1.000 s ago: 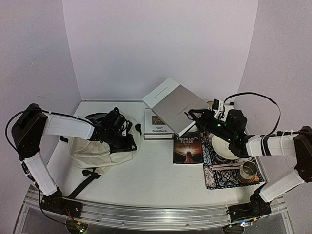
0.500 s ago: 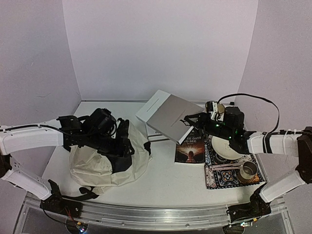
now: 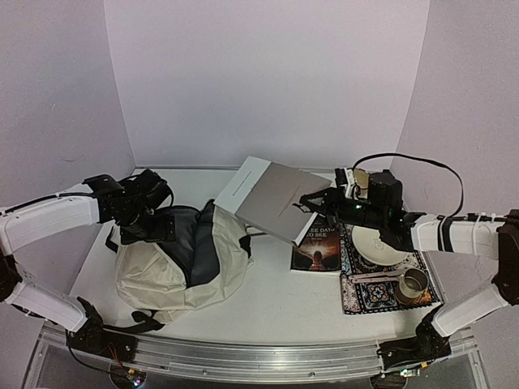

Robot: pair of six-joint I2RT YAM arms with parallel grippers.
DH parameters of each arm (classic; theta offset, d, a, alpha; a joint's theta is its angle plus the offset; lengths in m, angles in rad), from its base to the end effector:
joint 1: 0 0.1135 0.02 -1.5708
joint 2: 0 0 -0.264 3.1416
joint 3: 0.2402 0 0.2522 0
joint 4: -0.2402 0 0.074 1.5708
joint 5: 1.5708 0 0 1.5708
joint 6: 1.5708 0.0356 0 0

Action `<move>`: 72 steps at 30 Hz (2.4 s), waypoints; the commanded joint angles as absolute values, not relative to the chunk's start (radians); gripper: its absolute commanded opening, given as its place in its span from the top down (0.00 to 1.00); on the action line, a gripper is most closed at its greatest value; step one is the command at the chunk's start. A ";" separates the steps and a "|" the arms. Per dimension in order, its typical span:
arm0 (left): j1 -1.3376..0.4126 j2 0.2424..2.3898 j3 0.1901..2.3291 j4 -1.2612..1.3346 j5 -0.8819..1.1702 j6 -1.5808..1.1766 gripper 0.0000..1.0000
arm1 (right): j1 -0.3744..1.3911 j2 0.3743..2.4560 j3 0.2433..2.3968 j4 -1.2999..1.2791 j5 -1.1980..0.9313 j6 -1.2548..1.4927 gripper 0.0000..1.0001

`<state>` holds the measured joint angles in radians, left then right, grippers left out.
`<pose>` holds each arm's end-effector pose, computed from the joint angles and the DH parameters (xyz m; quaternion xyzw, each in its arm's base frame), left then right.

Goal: Pack the student bag
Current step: Pick up the largest pocket of the bag from the student bag, then place the book in the largest pocket of the bag.

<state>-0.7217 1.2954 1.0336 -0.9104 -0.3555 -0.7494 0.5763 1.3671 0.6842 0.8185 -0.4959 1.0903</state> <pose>0.1899 -0.1506 0.2631 -0.0484 0.9642 -0.0022 0.2608 0.2413 0.1770 0.2782 -0.0168 0.6635 0.6491 0.3717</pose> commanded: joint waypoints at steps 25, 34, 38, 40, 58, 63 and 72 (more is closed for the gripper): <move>-0.620 1.243 1.265 -0.730 -0.249 -0.300 1.00 | 0.716 1.516 0.872 0.757 -0.570 1.014 0.69; -0.620 1.203 1.366 -0.702 -0.184 -0.194 1.00 | 0.803 1.636 0.907 0.810 -0.573 1.070 0.69; -0.621 1.211 1.356 -0.655 -0.086 -0.175 1.00 | 0.840 1.702 0.924 0.920 -0.571 1.158 0.71; -0.621 1.210 1.343 -0.626 -0.056 -0.174 1.00 | 0.855 1.732 0.939 0.956 -0.564 1.193 0.71; -0.625 1.128 1.244 -0.412 0.064 -0.191 1.00 | 0.887 1.879 0.969 1.249 -0.425 1.541 0.73; -0.626 1.137 1.253 -0.336 0.154 -0.204 1.00 | 0.905 1.907 0.988 1.244 -0.420 1.545 0.73; -0.661 1.155 1.268 -0.301 0.143 -0.177 1.00 | 0.950 1.980 1.054 1.239 -0.434 1.549 0.73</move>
<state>-0.6495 1.1876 1.2274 -0.4758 0.1477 -0.2036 0.9185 1.9692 0.9946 1.1412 -0.4149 1.5488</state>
